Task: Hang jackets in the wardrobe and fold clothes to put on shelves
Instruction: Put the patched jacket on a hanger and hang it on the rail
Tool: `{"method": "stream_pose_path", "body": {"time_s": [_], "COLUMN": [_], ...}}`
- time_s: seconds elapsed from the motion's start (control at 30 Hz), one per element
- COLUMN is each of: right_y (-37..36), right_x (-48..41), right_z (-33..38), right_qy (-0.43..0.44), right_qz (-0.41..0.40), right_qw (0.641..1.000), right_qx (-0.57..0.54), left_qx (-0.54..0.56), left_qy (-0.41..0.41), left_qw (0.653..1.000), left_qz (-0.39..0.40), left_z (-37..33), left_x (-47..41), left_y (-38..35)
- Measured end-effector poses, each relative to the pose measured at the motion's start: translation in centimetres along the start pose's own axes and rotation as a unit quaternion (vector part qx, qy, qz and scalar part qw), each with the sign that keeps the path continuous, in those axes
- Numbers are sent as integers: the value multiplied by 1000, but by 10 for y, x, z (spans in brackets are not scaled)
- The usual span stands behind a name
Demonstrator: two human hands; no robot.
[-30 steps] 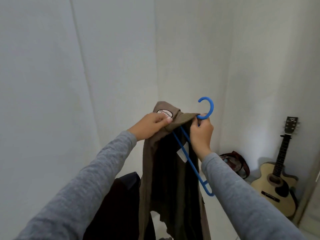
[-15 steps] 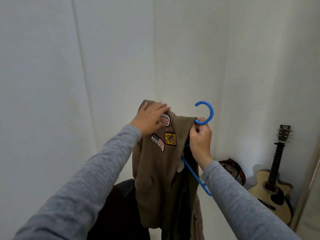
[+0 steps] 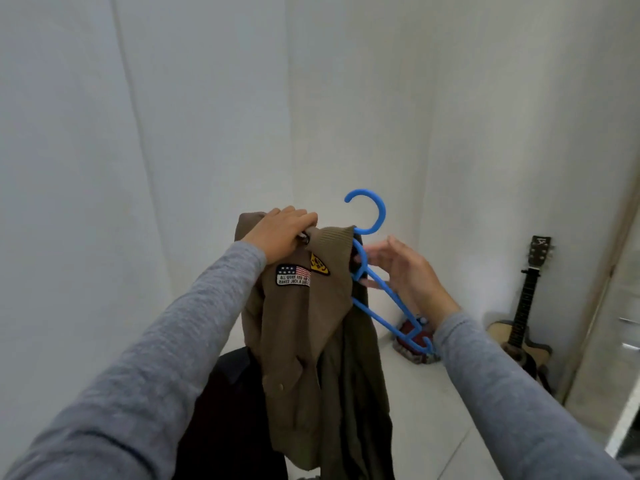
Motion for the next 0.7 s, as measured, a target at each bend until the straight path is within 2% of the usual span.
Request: {"method": "stream_pose_path", "body": {"time_s": [0.03, 0.1, 0.2, 0.27, 0.5, 0.57, 0.7], "right_y": [7, 17, 13, 3, -16, -10, -1], "right_x": [1, 5, 12, 12, -13, -22, -26], "right_z": [-10, -28, -51, -59, -78, -80, -68], "right_qy": [-48, -145, -273, -295, -201, -160, -47], "right_qz": [-13, -17, 80, 106, 43, -34, -166], "right_qw": [999, 988, 942, 924, 955, 952, 917], "right_qx": [-18, 58, 178, 218, 215, 260, 359], "left_qx": [7, 27, 52, 53, 29, -1, -53], "left_qy": [3, 9, 3, -9, -5, -8, 4], "left_qw": [1000, 1000, 999, 999, 999, 999, 994], "left_qz": [0, 0, -5, -1, 16, 34, 97], "left_z": [3, 6, 6, 3, 11, 15, 20], "left_x": [3, 10, 17, 20, 37, 45, 66], "left_y": [-1, -2, -1, 2, 7, 5, -12]}}
Point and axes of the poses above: each hand's wrist, its own x-axis away from the middle knuckle, its own y-axis out of the back of the hand, z = x × y, the point moved 2 cm from there along -x, towards the middle knuckle, and after that the axes turned 7 degrees about -y, right-handed, at the moved point
